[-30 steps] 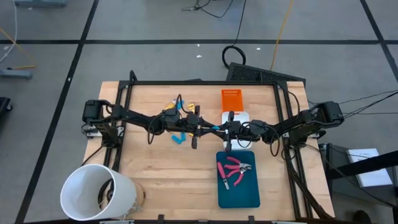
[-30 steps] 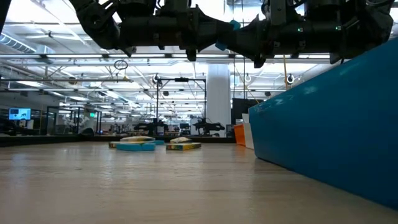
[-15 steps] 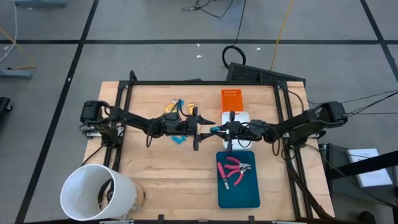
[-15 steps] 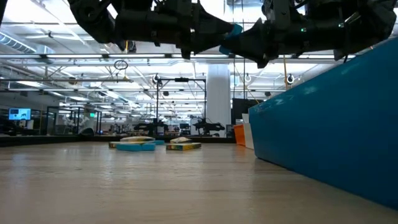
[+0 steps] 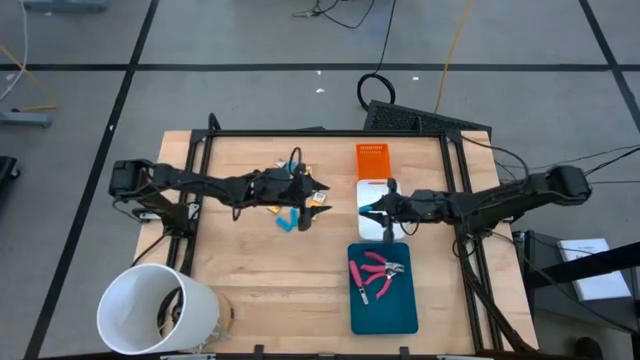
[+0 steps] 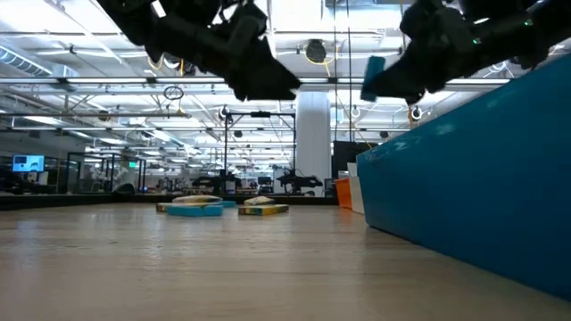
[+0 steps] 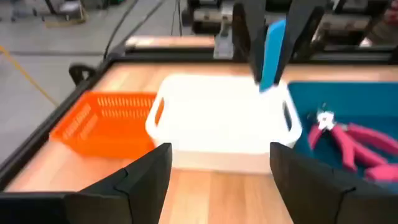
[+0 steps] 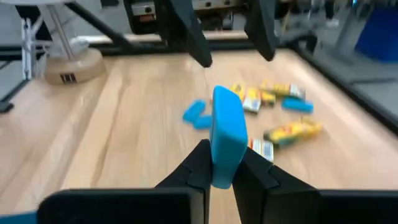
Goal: Pick & Place School Supplies
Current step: Put the blue eraser into the white bin
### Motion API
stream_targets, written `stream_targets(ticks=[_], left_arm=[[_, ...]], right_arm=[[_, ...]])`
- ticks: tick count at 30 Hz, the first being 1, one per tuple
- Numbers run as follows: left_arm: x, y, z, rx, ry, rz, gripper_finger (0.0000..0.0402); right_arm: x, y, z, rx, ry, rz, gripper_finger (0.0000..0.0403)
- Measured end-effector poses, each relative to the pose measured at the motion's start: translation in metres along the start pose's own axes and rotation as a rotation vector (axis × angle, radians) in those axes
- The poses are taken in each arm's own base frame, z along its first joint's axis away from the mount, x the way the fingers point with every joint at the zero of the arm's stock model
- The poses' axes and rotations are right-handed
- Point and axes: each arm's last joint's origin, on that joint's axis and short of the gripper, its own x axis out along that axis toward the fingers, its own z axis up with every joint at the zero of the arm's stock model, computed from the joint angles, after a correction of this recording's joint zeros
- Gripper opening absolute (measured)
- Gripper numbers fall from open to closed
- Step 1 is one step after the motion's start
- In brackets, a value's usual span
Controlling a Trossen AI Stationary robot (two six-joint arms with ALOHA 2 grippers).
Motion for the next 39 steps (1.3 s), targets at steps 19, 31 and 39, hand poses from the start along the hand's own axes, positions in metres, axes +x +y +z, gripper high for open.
stream_targets(ticks=[19, 31, 39], left_arm=[[-0.016, 0.020, -0.079, -0.157, 0.148, 0.169, 0.0276], [-0.018, 0.019, -0.085, -0.176, 0.150, 0.174, 0.0276], [-0.018, 0.019, -0.085, -0.180, 0.152, 0.174, 0.0276]], right_arm=[[-0.018, -0.011, -0.057, 0.164, 0.208, -0.061, 0.0032], [-0.020, -0.012, -0.065, 0.160, 0.234, -0.062, 0.0043], [-0.020, -0.012, -0.065, 0.160, 0.234, -0.061, 0.0048]])
